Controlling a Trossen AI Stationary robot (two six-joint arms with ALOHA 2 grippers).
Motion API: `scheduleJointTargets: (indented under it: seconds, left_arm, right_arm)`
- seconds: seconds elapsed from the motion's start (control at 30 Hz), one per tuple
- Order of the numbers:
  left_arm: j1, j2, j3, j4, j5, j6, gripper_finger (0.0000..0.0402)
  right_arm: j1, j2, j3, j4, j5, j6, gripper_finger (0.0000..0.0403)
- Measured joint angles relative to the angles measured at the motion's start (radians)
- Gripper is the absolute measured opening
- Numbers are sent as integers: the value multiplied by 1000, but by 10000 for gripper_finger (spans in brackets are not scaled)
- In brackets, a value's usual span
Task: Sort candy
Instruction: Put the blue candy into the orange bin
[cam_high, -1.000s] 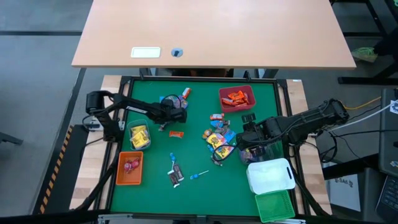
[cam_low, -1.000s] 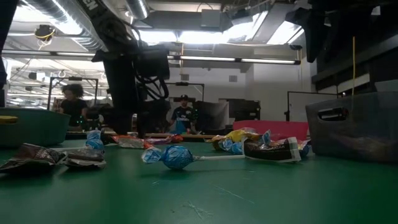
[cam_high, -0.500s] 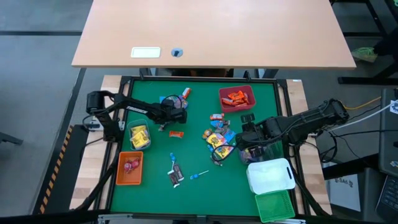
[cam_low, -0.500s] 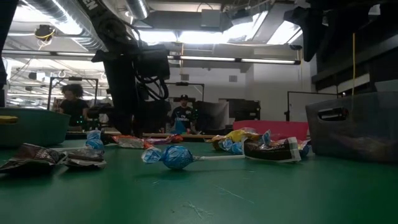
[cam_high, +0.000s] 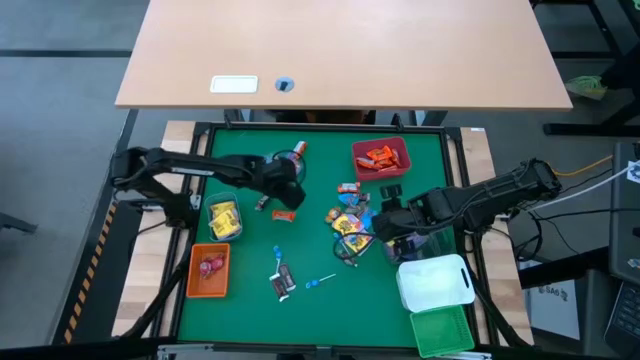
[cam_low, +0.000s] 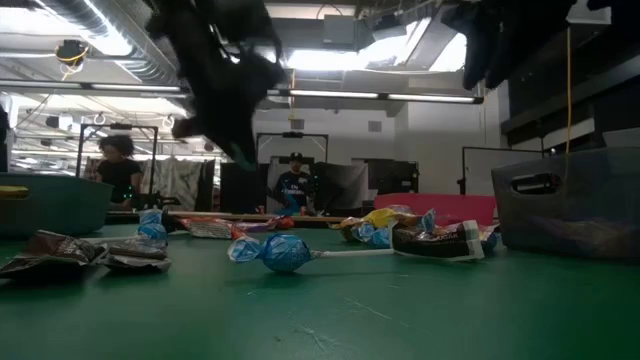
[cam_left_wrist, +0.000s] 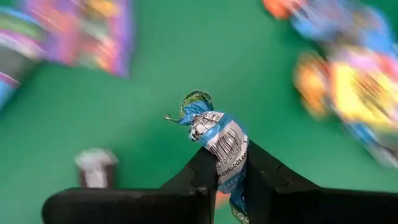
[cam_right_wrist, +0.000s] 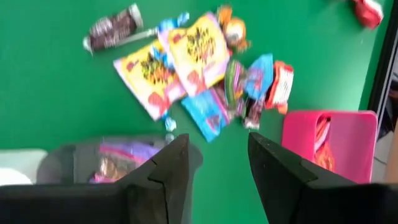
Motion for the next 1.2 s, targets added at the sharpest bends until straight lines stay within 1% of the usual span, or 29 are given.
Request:
scheduleJointTargets:
  seconds: [0.1, 0.17, 0.23, 0.4, 0.53, 0.63, 0.73, 0.9, 0.97, 1.1, 1.2]
  left_arm:
    - [-40, -67, 25, -100, 111, -9, 39]
    - [-75, -112, 27, -164, 167, -25, 39]
    - [-115, -156, 27, -224, 210, -77, 39]
    - [-255, -240, 27, -415, 231, -254, 39]
    - [-392, -267, 27, -573, 276, -421, 39]
    - [-492, -267, 26, -649, 294, -500, 39]
    - [-577, -265, 25, -677, 303, -509, 39]
    - [-674, -265, 24, -682, 303, -515, 49]
    - [-703, -265, 24, -682, 299, -539, 62]
    - [-747, -263, 24, -687, 287, -598, 93]
    - [-773, -260, 24, -692, 277, -636, 118]
  right_arm:
    - [0, 0, 0, 52, 0, -17, 163]
    - [0, 0, 0, 95, 0, -49, 163]
    - [0, 0, 0, 152, 0, -92, 163]
    - [-27, 10, 0, 342, -1, -221, 163]
    - [-108, 46, 0, 470, -11, -300, 163]
    - [-190, 89, 0, 561, -59, -346, 163]
    - [-277, 148, 0, 662, -126, -371, 163]
    - [-399, 259, 0, 857, -190, -385, 163]
    - [-435, 304, 0, 953, -201, -384, 163]
    - [-494, 386, 0, 1086, -203, -382, 163]
    - [-527, 448, 0, 1197, -203, -335, 163]
